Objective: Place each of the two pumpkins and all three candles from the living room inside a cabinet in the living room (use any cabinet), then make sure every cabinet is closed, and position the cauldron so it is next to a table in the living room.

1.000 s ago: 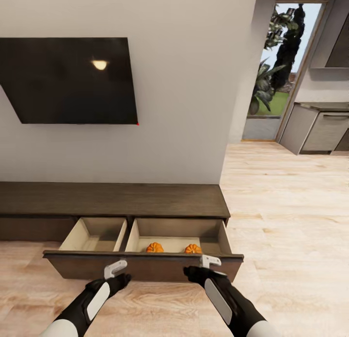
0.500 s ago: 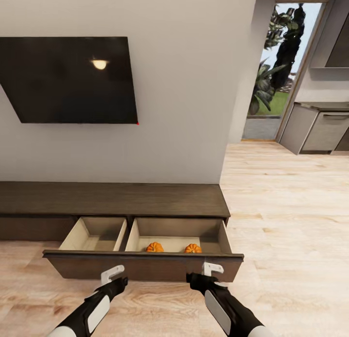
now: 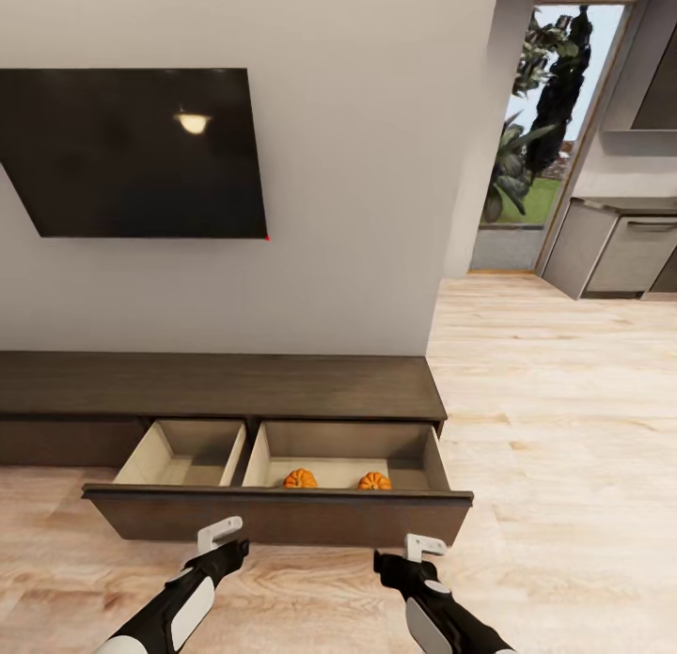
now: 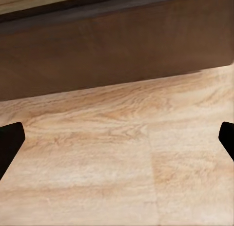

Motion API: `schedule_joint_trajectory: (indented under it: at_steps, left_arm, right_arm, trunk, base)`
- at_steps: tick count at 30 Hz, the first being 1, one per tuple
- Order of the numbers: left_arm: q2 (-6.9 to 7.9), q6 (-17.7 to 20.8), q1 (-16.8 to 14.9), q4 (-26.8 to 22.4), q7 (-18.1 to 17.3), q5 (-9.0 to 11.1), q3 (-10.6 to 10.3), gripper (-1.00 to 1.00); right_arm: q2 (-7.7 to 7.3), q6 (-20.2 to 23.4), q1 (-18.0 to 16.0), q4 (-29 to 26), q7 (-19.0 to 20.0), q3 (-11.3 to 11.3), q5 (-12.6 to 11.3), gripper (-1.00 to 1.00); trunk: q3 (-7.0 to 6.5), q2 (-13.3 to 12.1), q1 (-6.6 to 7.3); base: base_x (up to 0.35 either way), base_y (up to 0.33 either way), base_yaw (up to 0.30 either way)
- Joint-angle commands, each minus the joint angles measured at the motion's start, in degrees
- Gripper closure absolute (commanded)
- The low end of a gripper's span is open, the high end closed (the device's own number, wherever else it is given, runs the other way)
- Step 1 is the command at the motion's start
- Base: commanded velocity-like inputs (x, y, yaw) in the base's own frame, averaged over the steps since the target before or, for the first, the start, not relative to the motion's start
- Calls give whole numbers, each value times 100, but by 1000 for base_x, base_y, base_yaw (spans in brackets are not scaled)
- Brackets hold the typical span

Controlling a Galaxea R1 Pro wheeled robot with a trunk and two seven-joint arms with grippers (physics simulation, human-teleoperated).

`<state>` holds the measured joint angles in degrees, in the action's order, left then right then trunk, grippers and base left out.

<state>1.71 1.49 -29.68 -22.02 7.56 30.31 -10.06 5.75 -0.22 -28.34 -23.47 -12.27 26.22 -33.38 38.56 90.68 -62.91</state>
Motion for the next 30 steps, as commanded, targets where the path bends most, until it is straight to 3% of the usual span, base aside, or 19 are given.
schedule_joint_trajectory:
  at_steps: [1,9,17,24,30]
  left_arm:
    - [6,-9,1,-13,44,44,-50,-100]
    - [5,-334,6,259,44,39,-66,-100]
    - [-100,-732,6,469,59,49,-513,-100]
    - [-150,-964,6,674,62,11,-570,-100]
    - [-152,-1202,6,705,62,23,-582,-100]
  right_arm:
    - [-4,-47,-5,40,-14,49,-40,-100]
    - [-4,-458,-5,298,40,167,-46,-100]
    - [-7,-515,-5,367,35,173,-43,-100]
    - [-4,-710,-5,453,35,173,-46,-100]
    - [4,-1293,-5,815,32,178,-24,-100]
  trunk:
    - [24,44,-22]
    - [167,365,-198]
    - [311,686,-374]
    - [436,967,-527]
    - [544,1207,-659]
  base:
    - [0,0,0]
    - [0,0,0]
    - [0,0,0]
    - [0,0,0]
    - [0,0,0]
